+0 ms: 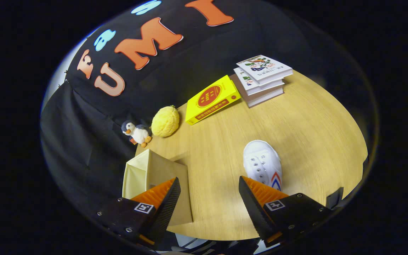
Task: Open the storage box then place both shoes into the box .Put the left shoe in first, then the right shoe, with the right side of both shoes facing outward in a uniform manner.
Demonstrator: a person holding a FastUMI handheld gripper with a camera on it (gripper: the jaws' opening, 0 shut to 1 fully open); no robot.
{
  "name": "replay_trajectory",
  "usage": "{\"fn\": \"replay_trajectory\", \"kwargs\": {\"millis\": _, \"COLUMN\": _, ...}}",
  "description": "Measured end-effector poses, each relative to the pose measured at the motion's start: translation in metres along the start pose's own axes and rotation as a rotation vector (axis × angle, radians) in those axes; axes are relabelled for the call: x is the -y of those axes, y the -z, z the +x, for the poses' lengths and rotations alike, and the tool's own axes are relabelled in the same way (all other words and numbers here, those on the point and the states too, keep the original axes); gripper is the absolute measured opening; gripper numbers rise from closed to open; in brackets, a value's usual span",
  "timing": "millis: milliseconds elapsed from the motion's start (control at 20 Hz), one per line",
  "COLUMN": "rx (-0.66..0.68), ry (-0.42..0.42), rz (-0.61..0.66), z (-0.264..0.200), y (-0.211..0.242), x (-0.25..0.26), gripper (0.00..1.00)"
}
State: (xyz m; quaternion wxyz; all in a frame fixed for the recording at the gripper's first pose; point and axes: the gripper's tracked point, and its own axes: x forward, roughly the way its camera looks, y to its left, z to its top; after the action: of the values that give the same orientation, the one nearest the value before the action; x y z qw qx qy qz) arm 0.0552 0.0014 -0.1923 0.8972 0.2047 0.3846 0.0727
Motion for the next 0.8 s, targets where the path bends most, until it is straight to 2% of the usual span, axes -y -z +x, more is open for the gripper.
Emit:
{"fn": "replay_trajectory", "kwargs": {"millis": 150, "rx": -0.021, "ry": 0.06, "rz": 0.004, "z": 0.006, "y": 0.006, "x": 0.044, "gripper": 0.98}}
{"fn": "replay_trajectory", "kwargs": {"millis": 550, "rx": -0.151, "ry": 0.124, "rz": 0.014, "z": 0.029, "y": 0.042, "x": 0.107, "gripper": 0.97}}
{"fn": "replay_trajectory", "kwargs": {"millis": 650, "rx": -0.182, "ry": 0.145, "rz": -0.006, "z": 0.035, "y": 0.05, "x": 0.117, "gripper": 0.93}}
{"fn": "replay_trajectory", "kwargs": {"millis": 800, "rx": -0.218, "ry": 0.184, "rz": -0.078, "z": 0.041, "y": 0.058, "x": 0.127, "gripper": 0.76}}
